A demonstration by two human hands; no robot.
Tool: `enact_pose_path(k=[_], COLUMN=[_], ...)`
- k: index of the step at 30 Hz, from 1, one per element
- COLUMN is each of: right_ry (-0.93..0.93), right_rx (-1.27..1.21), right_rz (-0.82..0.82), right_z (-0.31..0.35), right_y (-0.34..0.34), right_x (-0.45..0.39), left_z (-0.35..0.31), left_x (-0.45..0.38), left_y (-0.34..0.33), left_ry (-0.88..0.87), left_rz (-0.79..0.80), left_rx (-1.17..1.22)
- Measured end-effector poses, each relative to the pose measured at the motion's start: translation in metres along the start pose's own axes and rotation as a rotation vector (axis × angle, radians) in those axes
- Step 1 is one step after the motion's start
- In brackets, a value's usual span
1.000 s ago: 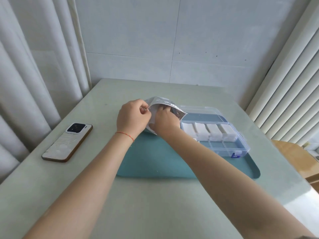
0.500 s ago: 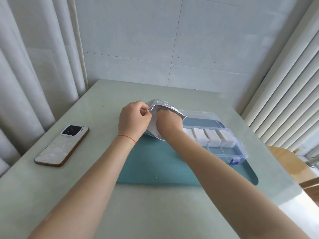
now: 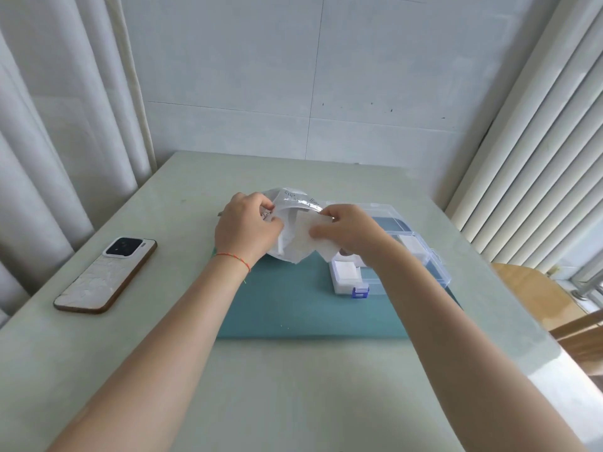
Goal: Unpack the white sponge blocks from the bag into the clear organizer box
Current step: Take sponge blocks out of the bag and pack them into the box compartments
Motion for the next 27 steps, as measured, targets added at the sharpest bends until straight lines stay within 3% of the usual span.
enact_pose_path(k=[6,7,10,12,15,20,24,27], right_ry=[0.055,0.074,0.114,0.105,0.066,-0.025,-0.07,-0.019], right_rx=[-0.209,-0.241,-0.313,-0.352,-0.416,-0.546,-0.69,-0.728], right_rz=[0.146,0.145,0.121,0.098,0.022,-0.139,-0.163,-0.126], right_z=[-0.025,-0.027,-0.031,-0.038,-0.055,-0.08,-0.074,-0.052], right_y=[0.026,0.031,0.04,0.045,0.055,0.069,0.076,0.078], right_x=[0.009,0.01,0.011,0.009,0.005,-0.005,-0.015,-0.017], left_z=[-0.041,-0.046,-0.062,-0.066,-0.06,-0.057,-0.069,-0.081], left_x=[0.019,0.02,0.028,0.033,0.029,0.028,0.02,0.009], left_y=[0.01,0.003,-0.034,-0.054,-0.068,-0.079,-0.077,-0.073], left_ry=[-0.134,-0.103,0.024,0.097,0.172,0.224,0.308,0.294], left_rz=[-0.17,-0.089,0.358,0.46,0.407,0.375,0.297,0.283], left_rx=[0.217,0.258,0.356,0.502,0.643,0.688,0.95,1.006])
Point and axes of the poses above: each hand's wrist, its own x-axis away from the middle knuckle, its own y-axis out of the back of the hand, z = x × y, the point moved 7 cm from there along -x, towards the middle knuckle, and after that the axes turned 11 degrees about -y, right-handed, at the moved point
